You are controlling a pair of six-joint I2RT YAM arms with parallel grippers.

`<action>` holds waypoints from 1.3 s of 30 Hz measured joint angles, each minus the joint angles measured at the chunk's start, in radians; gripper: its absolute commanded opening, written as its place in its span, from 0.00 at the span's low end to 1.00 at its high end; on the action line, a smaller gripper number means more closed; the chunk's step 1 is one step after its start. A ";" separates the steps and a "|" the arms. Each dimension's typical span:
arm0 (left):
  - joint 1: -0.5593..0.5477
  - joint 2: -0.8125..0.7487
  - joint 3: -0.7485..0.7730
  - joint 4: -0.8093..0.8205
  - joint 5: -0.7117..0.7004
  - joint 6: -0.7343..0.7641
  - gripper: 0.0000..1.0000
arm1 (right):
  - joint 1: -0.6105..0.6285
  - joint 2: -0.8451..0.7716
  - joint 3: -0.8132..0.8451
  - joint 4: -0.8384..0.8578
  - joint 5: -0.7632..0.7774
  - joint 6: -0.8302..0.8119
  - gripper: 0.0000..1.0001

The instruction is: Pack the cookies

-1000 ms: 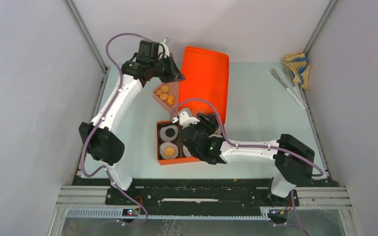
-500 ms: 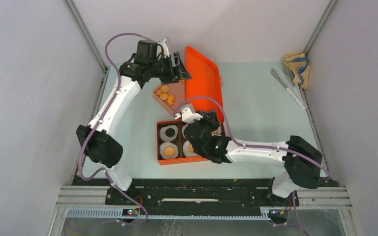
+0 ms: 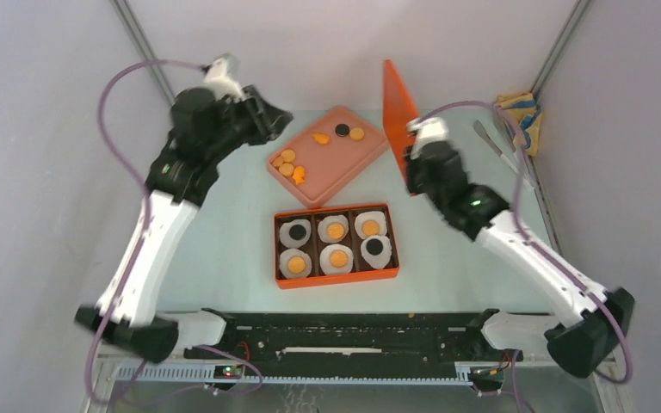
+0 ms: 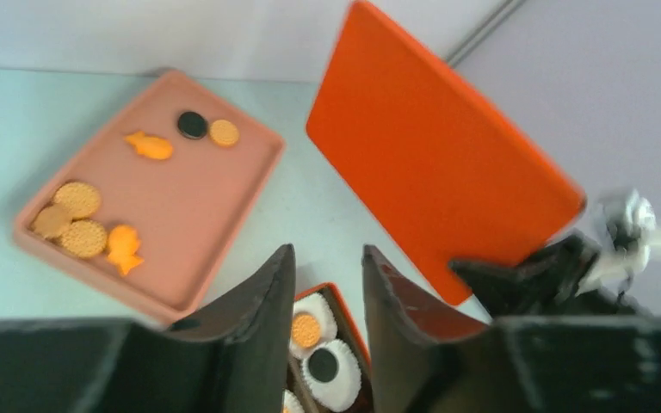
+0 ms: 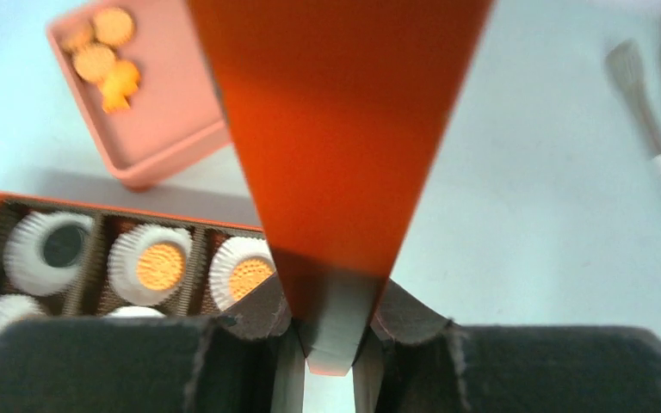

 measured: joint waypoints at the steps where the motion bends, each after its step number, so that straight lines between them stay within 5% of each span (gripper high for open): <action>1: 0.000 -0.075 -0.061 0.026 -0.033 -0.001 0.05 | -0.098 -0.034 0.002 -0.024 -0.134 0.048 0.10; 7: 0.000 -0.403 -0.329 0.131 -0.238 0.008 0.00 | -0.561 -0.053 0.011 -0.047 -0.821 0.291 0.10; 15: -0.002 -0.423 -0.573 0.162 -0.340 0.008 0.00 | -0.662 0.099 -0.078 0.124 -1.465 0.590 0.11; 22: -0.013 -0.457 -0.697 0.183 -0.393 0.007 0.00 | -0.672 0.178 -0.166 0.297 -1.722 0.741 0.12; 39: -0.164 -0.505 -0.868 0.228 -0.443 -0.024 0.00 | -0.494 0.397 -0.302 0.695 -1.905 0.896 0.15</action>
